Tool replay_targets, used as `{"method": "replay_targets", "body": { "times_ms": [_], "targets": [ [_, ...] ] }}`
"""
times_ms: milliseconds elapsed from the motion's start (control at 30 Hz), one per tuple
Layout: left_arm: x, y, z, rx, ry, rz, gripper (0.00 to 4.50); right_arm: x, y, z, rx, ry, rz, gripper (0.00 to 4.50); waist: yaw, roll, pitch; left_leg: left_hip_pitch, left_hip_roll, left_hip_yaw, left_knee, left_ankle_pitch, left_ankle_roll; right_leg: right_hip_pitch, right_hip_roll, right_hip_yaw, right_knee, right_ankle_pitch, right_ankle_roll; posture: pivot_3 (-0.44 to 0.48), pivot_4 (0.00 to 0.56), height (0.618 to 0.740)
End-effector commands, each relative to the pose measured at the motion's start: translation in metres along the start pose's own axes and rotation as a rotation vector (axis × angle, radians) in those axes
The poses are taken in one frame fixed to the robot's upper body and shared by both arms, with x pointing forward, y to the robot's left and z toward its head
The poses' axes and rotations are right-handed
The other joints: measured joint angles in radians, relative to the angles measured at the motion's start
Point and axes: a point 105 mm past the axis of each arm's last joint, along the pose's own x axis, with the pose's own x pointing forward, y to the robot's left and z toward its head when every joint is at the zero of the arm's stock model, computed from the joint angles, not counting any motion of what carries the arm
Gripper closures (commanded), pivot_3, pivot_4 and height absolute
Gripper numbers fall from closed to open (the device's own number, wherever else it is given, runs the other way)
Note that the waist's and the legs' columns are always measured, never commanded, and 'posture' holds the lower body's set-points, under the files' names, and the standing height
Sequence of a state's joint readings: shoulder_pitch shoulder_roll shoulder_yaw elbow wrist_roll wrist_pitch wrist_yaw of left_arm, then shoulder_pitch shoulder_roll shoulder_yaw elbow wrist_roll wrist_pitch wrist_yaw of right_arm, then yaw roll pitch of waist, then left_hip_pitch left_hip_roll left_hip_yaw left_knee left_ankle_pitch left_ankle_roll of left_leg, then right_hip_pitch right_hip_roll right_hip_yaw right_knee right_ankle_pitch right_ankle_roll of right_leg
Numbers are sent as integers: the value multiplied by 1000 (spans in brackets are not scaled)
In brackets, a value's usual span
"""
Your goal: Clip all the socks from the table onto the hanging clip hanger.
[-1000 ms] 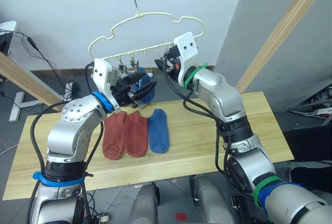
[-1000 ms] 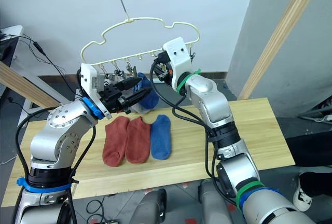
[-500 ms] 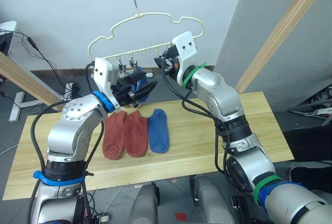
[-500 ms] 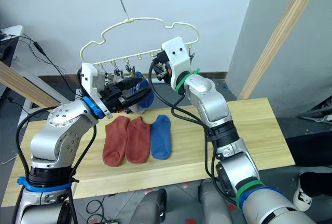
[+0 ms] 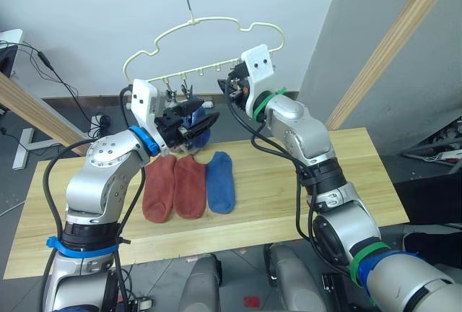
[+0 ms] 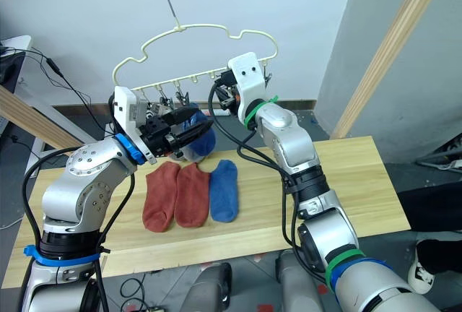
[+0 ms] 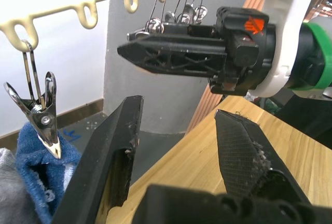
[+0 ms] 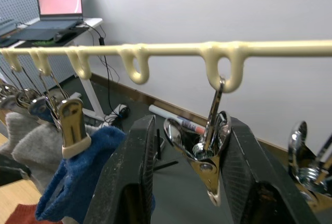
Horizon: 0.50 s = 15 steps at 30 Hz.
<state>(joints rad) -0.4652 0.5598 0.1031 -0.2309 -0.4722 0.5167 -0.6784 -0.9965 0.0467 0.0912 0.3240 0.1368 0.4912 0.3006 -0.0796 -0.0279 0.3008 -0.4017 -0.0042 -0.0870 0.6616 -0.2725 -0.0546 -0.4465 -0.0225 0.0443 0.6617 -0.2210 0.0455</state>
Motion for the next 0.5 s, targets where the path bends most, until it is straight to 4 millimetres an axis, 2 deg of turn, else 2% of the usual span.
{"method": "replay_targets", "body": {
  "times_ms": [33,433,500],
  "targets": [
    [0,-4,15,28,-51,-13,2009,0,8,27,-11,-99,32,2748,0,0,0,0,0,0,0,0,0,0,0,0,0,0,0,-24,291,740],
    [1,-4,17,33,-61,-9,2009,1,13,32,1,-128,57,2748,0,0,0,0,0,0,0,0,0,0,0,0,0,0,0,-20,289,740],
    [0,-4,16,36,-60,-8,2009,1,12,34,1,-135,53,3118,1,0,0,0,0,0,0,0,0,0,0,0,0,0,0,-19,288,740]
  ]
}}
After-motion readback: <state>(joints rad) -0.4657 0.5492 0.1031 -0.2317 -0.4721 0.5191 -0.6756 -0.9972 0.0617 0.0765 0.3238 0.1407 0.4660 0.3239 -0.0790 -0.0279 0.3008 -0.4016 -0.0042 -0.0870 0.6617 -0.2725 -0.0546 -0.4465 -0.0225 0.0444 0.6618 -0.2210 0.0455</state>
